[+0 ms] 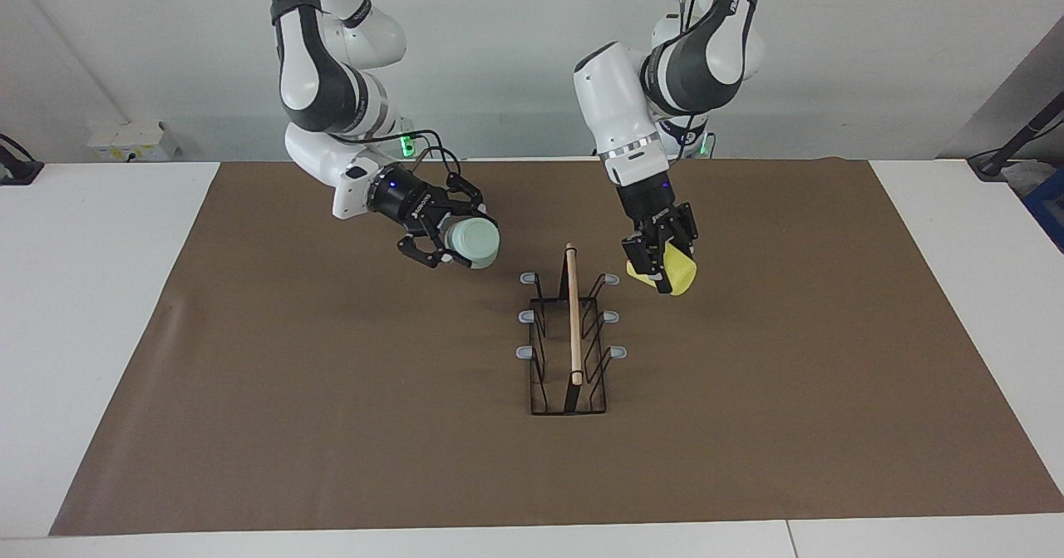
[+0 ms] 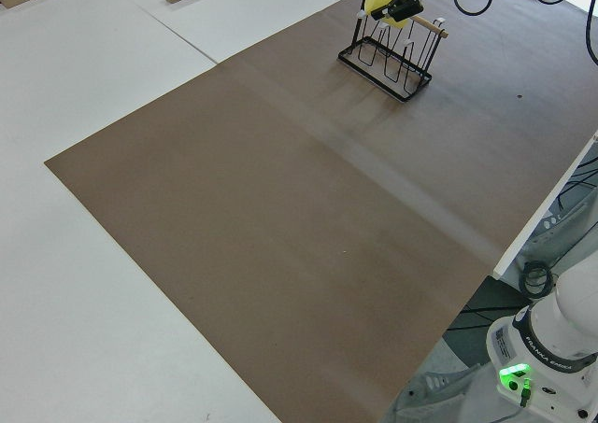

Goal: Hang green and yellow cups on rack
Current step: 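Lift both cups and carry them toward the rack with both grippers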

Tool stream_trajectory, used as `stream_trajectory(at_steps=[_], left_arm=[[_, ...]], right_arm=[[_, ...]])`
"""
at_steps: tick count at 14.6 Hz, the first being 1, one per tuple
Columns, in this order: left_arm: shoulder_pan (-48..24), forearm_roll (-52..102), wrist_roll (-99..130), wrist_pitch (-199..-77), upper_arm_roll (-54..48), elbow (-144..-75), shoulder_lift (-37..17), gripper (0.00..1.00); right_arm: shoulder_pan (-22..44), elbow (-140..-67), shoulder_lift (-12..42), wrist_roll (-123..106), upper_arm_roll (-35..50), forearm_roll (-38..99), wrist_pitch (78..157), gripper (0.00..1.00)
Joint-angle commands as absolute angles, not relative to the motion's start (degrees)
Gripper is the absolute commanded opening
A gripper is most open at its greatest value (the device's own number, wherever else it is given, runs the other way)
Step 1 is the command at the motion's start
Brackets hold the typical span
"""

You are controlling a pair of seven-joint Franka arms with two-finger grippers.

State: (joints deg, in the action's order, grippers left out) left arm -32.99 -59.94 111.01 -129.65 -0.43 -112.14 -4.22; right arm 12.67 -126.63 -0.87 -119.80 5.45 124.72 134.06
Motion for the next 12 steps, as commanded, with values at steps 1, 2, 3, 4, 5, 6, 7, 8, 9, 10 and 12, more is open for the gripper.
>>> stream_trajectory(at_steps=[1,2,3,4,5,6,7,8,9,10,12], left_arm=[[-36.2,-69.4,120.5,-127.8,0.5,-114.9,-4.2,0.0],[-37.3,-71.3,122.4,-125.6,0.4,-115.0,-4.7,0.0],[-38.9,-73.3,125.3,-123.0,0.5,-115.0,-6.4,0.0],[-40.2,-75.9,128.7,-120.3,0.5,-115.0,-7.3,0.0],[-41.5,-78.1,132.0,-117.5,0.4,-115.1,-8.1,0.0],[-42.7,-78.8,134.0,-114.8,0.5,-115.2,-9.5,0.0],[-43.9,-80.0,136.4,-111.8,0.5,-115.1,-11.1,0.0],[-45.2,-81.3,138.3,-110.2,0.4,-115.1,-12.3,0.0],[-45.9,-81.5,139.2,-109.7,0.5,-115.1,-12.6,0.0],[-46.0,-81.6,139.3,-109.3,0.4,-115.2,-12.7,0.0],[-47.2,-81.6,139.3,-109.1,0.4,-116.1,-12.9,0.0]], right_arm=[[14.1,-126.7,1.5,-123.7,5.6,131.9,133.8,0.0],[14.1,-126.7,1.9,-123.7,5.6,132.7,133.7,0.0],[14.1,-126.7,2.2,-123.8,5.6,133.8,133.5,0.0],[14.8,-126.7,2.5,-123.9,5.6,135.3,132.8,0.0],[16.2,-126.8,2.5,-124.2,5.6,137.2,132.7,0.0],[16.4,-127.0,2.6,-124.4,5.6,138.3,132.5,0.0],[16.5,-127.2,3.1,-124.7,5.6,138.9,132.5,0.0],[16.6,-127.2,3.4,-124.8,5.6,139.3,132.3,0.0],[16.7,-127.3,3.7,-125.1,5.6,139.5,132.2,0.0],[16.7,-127.4,3.7,-125.2,5.6,139.5,132.3,0.0],[17.0,-127.6,3.7,-125.1,5.6,139.5,132.8,0.0]])
